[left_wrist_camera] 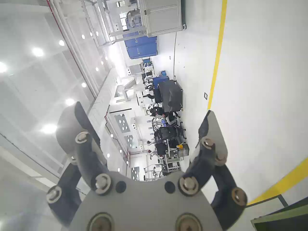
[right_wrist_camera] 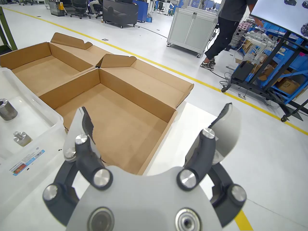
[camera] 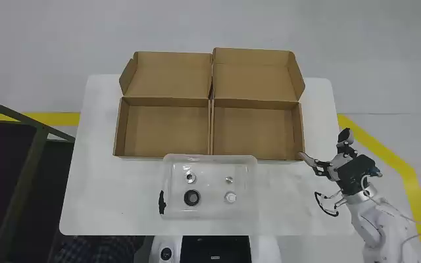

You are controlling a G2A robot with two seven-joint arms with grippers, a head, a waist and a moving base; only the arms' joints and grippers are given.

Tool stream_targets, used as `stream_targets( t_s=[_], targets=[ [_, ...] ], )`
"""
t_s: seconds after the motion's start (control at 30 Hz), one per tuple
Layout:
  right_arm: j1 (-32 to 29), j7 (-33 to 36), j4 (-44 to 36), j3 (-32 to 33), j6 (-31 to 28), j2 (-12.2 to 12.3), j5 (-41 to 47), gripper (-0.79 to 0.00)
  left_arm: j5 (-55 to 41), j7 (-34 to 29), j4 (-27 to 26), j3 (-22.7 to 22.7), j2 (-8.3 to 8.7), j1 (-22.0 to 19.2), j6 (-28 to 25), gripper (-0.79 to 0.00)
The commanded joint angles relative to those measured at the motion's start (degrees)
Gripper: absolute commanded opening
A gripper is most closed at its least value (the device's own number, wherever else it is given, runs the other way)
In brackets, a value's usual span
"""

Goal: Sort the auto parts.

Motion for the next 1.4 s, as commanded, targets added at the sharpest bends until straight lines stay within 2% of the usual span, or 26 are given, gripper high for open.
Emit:
stream_targets(
  t_s=[0.0, 0.6, 0.83, 1.13, 1.37],
  targets=[
    [0.00, 0.00, 0.00, 0.00, 0.00, 0.00, 0.00, -0.001, 0.00, 0.00, 0.00, 0.00, 0.00, 0.00, 0.00, 0.000],
    [0.01, 0.20, 0.00, -0.05, 0.08, 0.00, -0.06, 0.000, 0.00, 0.00, 0.00, 0.00, 0.00, 0.00, 0.00, 0.000],
    [1.39, 6.44, -2.00, -1.37, -1.97, 0.42, -1.02, 0.000, 0.00, 0.00, 0.00, 0.00, 0.00, 0.00, 0.00, 0.000],
    [3.23, 11.58, -6.38, -4.85, -14.87, 1.42, 0.65, 0.000, 0.00, 0.00, 0.00, 0.00, 0.00, 0.00, 0.00, 0.000],
    [4.27, 15.78, -9.42, -9.86, -20.69, 2.03, -0.76, 0.000, 0.00, 0.00, 0.00, 0.00, 0.00, 0.00, 0.00, 0.000]
  ],
)
